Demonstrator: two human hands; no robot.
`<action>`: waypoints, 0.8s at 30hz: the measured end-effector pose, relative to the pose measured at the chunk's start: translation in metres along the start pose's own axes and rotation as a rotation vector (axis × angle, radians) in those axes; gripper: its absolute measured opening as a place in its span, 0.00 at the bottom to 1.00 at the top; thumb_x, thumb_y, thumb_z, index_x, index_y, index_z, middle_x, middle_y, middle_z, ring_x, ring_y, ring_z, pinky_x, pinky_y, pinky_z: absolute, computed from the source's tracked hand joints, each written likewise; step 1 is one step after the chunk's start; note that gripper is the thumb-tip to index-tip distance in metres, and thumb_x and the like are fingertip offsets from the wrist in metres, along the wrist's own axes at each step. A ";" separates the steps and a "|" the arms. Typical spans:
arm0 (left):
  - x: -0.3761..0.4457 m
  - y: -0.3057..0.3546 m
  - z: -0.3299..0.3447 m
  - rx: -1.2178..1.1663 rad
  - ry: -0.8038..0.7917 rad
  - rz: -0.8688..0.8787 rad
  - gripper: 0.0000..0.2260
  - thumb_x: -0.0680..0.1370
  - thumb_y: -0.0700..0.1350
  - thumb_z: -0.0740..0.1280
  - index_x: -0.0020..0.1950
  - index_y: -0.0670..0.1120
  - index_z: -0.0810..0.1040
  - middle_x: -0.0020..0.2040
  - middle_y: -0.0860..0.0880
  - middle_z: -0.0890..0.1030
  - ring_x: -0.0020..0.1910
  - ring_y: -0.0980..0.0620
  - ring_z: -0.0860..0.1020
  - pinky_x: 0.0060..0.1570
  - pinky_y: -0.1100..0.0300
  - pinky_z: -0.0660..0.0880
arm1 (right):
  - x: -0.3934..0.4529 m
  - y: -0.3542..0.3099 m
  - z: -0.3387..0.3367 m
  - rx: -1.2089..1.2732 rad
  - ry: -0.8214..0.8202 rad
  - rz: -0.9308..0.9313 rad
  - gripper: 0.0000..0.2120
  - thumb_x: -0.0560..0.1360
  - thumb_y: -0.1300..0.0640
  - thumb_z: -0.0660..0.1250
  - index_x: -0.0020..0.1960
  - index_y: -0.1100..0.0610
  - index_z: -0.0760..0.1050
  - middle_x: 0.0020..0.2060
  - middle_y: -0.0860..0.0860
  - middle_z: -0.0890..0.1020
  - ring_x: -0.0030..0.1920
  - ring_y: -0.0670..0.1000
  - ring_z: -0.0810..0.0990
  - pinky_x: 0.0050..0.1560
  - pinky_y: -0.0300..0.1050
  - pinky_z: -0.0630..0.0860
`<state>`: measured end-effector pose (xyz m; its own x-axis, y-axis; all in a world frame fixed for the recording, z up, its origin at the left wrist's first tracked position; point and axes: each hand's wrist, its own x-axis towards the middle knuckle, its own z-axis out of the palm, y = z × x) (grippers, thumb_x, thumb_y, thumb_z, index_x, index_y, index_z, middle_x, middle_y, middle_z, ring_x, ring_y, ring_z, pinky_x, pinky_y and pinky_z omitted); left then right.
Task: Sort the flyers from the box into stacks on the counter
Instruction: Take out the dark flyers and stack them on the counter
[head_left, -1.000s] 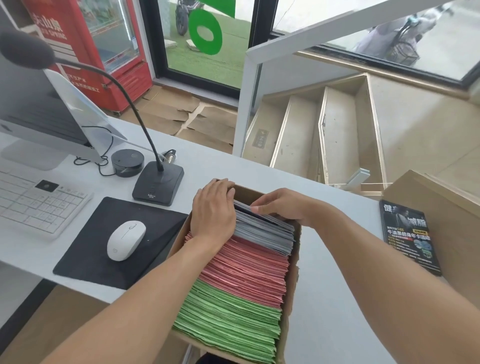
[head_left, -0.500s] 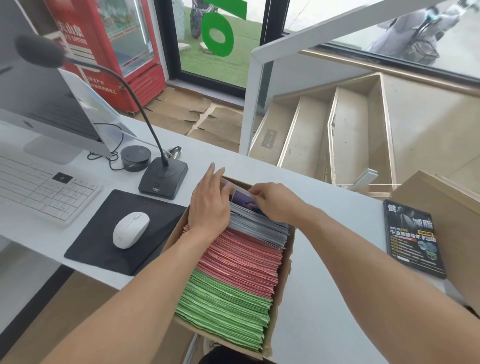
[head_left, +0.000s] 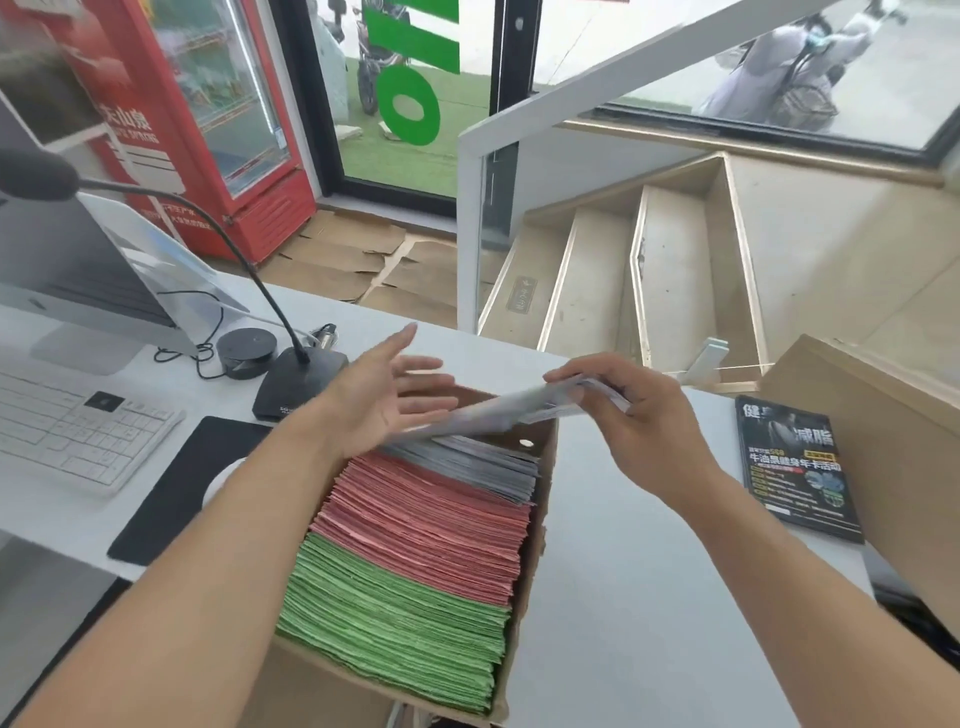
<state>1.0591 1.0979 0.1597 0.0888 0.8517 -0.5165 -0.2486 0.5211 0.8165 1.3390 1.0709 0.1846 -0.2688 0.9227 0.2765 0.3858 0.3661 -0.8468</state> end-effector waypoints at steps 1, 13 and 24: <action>-0.004 0.000 0.011 0.038 -0.145 -0.100 0.31 0.80 0.65 0.61 0.69 0.40 0.75 0.64 0.39 0.81 0.57 0.43 0.82 0.51 0.52 0.80 | -0.005 -0.001 -0.009 0.028 0.015 -0.027 0.13 0.79 0.66 0.68 0.53 0.49 0.83 0.50 0.40 0.86 0.56 0.45 0.82 0.57 0.39 0.76; 0.005 -0.073 0.167 0.235 -0.117 0.172 0.10 0.79 0.44 0.71 0.60 0.53 0.79 0.53 0.49 0.87 0.51 0.47 0.86 0.55 0.45 0.82 | -0.066 0.061 -0.069 0.770 0.277 0.633 0.15 0.84 0.54 0.60 0.69 0.47 0.76 0.59 0.46 0.85 0.60 0.52 0.83 0.58 0.59 0.81; 0.017 -0.143 0.220 0.343 -0.120 0.316 0.11 0.80 0.41 0.69 0.56 0.58 0.79 0.54 0.59 0.84 0.56 0.59 0.80 0.59 0.58 0.74 | -0.107 0.106 -0.073 0.323 0.508 0.587 0.16 0.75 0.75 0.63 0.46 0.54 0.77 0.36 0.39 0.83 0.38 0.37 0.79 0.45 0.36 0.72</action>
<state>1.3084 1.0502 0.0914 0.1762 0.9613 -0.2120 0.0495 0.2064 0.9772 1.4733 1.0198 0.0989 0.3569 0.9229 -0.1444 0.0463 -0.1719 -0.9840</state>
